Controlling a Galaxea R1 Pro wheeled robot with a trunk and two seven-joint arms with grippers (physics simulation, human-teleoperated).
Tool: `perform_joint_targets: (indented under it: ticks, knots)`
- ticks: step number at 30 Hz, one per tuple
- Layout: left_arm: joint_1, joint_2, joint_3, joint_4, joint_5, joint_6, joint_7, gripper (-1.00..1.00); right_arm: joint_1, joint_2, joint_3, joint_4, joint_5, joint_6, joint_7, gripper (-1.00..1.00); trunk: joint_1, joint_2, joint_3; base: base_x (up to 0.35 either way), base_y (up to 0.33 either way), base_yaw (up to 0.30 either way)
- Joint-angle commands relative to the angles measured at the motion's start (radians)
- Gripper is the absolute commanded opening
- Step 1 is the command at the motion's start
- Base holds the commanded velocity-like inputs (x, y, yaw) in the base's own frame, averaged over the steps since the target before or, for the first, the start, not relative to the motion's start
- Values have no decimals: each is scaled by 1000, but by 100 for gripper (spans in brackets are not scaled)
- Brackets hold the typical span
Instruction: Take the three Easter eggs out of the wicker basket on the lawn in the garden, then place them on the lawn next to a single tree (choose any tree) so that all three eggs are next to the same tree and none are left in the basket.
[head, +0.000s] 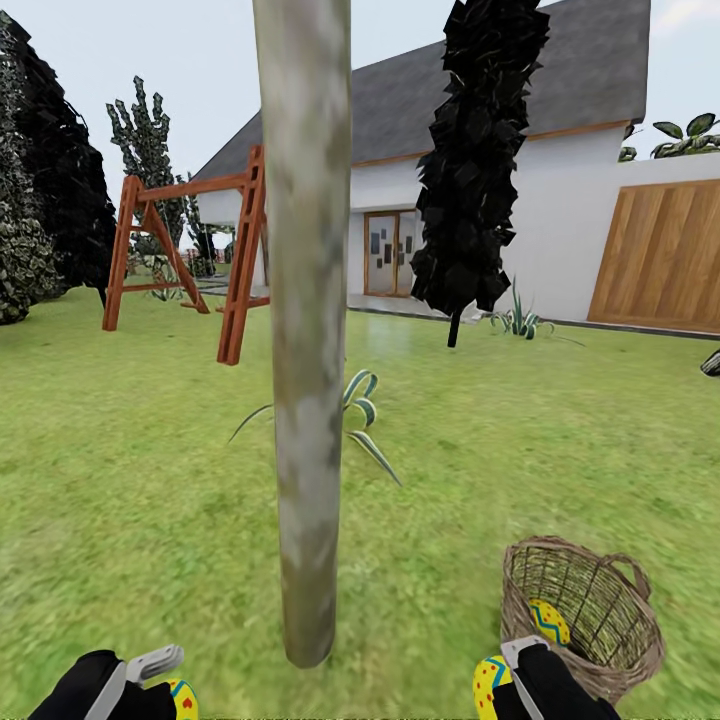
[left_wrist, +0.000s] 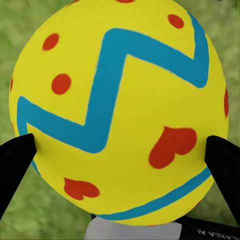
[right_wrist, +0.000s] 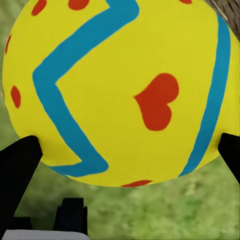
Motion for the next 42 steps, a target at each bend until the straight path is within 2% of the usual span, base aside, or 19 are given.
perform_joint_targets:
  ticks: [1,42]
  knots:
    - [-1,0,3,-1,-2,5,-4,-100,-1,-1,4,-1,6,6,0,-100,4,-8,-4,0,0,0]
    - [-1,-2,8,4,2,4,-4,-100,-1,0,11,0,13,4,-1,-100,161,-295,-133,0,0,0]
